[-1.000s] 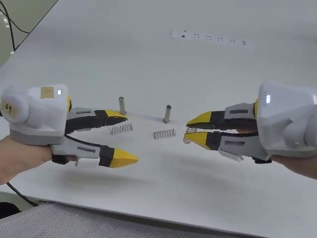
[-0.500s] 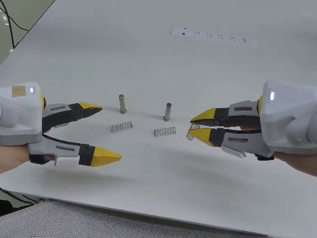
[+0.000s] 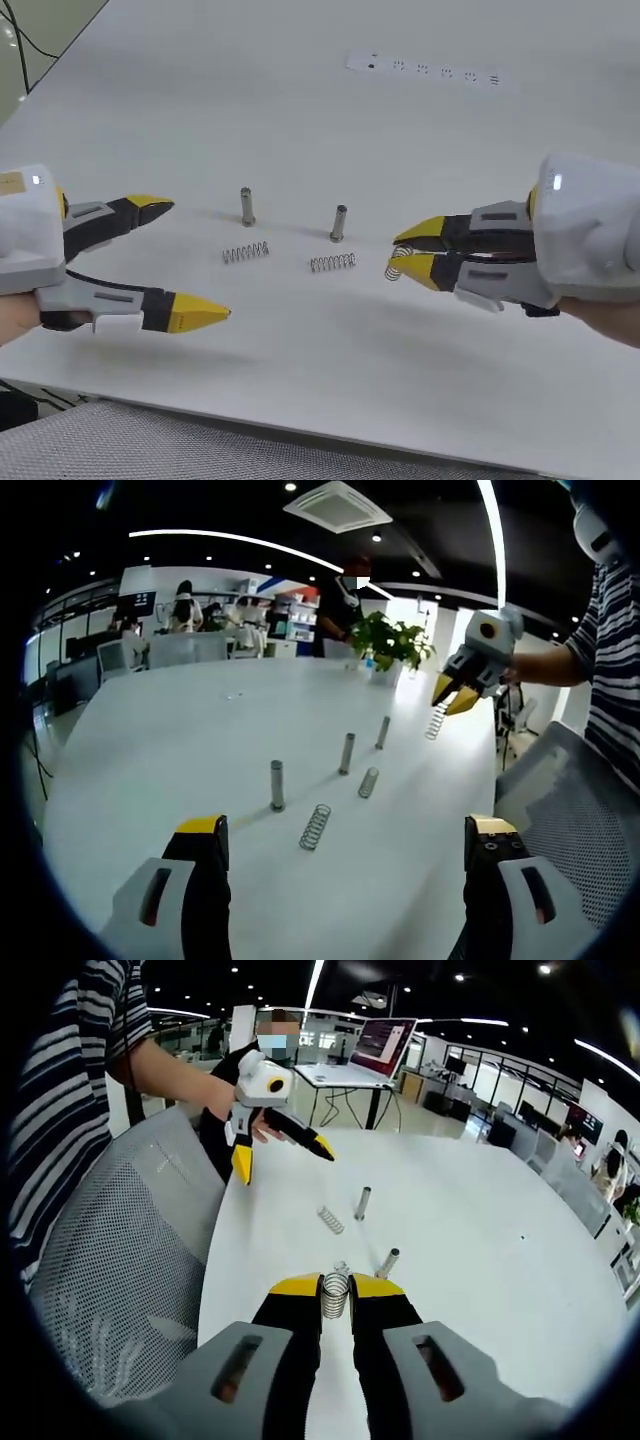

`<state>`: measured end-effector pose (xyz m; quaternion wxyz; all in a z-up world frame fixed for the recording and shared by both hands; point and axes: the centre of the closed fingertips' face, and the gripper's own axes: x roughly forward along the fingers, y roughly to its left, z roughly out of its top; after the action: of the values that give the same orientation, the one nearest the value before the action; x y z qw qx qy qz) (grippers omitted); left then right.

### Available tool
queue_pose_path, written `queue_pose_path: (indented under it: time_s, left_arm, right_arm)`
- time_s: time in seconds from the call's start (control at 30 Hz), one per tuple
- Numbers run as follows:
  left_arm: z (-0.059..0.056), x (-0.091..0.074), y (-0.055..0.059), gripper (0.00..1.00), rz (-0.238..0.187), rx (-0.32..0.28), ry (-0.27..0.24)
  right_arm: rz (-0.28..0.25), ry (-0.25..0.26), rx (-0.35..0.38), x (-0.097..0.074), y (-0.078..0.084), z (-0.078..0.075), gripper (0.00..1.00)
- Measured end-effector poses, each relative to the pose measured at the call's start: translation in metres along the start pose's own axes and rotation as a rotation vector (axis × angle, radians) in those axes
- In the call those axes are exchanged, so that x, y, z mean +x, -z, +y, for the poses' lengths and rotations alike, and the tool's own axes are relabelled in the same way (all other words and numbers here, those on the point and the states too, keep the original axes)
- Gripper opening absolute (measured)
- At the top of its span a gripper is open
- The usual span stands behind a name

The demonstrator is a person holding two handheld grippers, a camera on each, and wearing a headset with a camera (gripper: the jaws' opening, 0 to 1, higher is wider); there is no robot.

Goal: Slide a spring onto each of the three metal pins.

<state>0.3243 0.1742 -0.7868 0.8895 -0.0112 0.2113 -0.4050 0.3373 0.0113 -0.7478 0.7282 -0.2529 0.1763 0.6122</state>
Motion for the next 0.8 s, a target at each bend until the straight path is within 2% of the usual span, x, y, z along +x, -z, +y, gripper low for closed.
queue_pose_path:
  time_s: [0.13, 0.3, 0.57, 0.8]
  left_arm:
    - [0.002, -0.002, 0.0, 0.97, 0.001, -0.001, -0.004]
    - [0.002, -0.003, -0.002, 0.97, -0.006, -0.003, -0.006]
    - [0.001, -0.001, -0.002, 0.97, -0.007, 0.004, -0.007]
    - [0.003, -0.001, -0.001, 0.97, -0.006, 0.001, -0.011]
  right_arm:
    - [0.018, 0.009, 0.009, -0.002, 0.006, -0.006, 0.12]
    - [0.038, 0.048, 0.019, -0.009, 0.013, -0.025, 0.12]
    - [0.045, 0.103, 0.038, -0.019, 0.018, -0.048, 0.12]
    - [0.049, 0.137, 0.051, -0.022, 0.022, -0.061, 0.12]
